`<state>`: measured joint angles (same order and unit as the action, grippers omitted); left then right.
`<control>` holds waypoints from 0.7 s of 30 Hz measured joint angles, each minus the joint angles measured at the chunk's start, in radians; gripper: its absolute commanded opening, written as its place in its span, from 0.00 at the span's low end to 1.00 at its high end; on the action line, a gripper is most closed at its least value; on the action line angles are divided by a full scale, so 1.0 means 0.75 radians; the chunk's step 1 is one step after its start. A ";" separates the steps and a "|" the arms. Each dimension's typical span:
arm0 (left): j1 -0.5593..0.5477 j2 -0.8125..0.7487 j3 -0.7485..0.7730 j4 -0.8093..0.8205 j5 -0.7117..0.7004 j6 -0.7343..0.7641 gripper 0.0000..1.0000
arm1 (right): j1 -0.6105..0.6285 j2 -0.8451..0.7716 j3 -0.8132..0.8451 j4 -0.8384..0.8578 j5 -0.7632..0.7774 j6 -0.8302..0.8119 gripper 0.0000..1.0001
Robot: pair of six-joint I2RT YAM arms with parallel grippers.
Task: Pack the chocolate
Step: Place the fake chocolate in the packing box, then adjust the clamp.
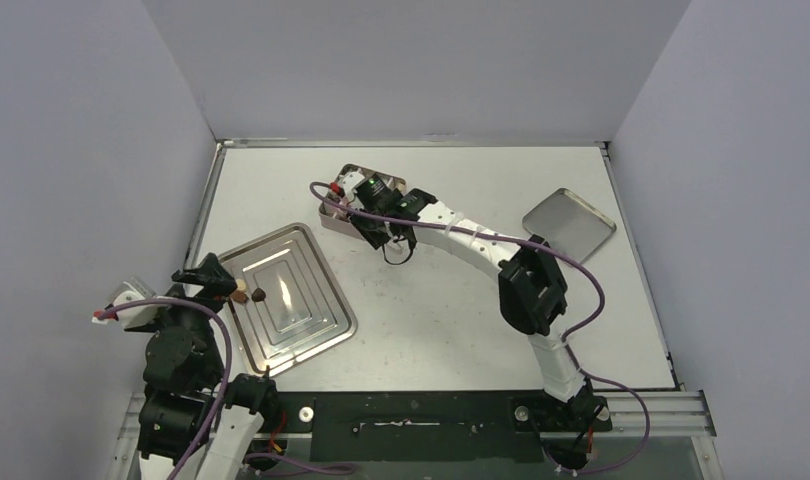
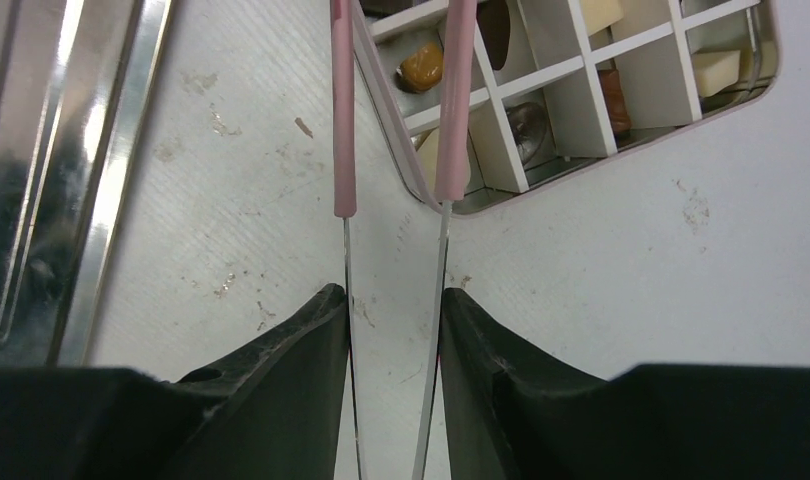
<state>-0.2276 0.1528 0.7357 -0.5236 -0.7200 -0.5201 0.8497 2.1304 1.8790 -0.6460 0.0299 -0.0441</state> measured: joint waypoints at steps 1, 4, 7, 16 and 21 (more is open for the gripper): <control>0.000 0.018 0.001 -0.002 0.008 -0.011 0.86 | 0.004 -0.017 -0.001 0.001 -0.001 -0.001 0.34; 0.000 0.120 0.009 -0.020 0.051 -0.066 0.86 | 0.027 -0.093 -0.032 0.024 -0.007 -0.005 0.34; 0.000 0.254 0.010 -0.025 0.125 -0.141 0.86 | 0.060 -0.214 -0.114 0.073 -0.034 -0.005 0.34; 0.000 0.620 0.051 0.087 0.375 -0.322 0.87 | 0.171 -0.450 -0.290 0.247 -0.158 -0.035 0.35; 0.001 0.790 0.125 0.200 0.477 -0.374 0.87 | 0.234 -0.444 -0.267 0.239 -0.179 -0.061 0.34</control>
<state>-0.2272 0.7456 0.8291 -0.3737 -0.3626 -0.8005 1.0252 1.7977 1.6791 -0.4667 -0.1043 -0.0898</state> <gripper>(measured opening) 0.873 0.355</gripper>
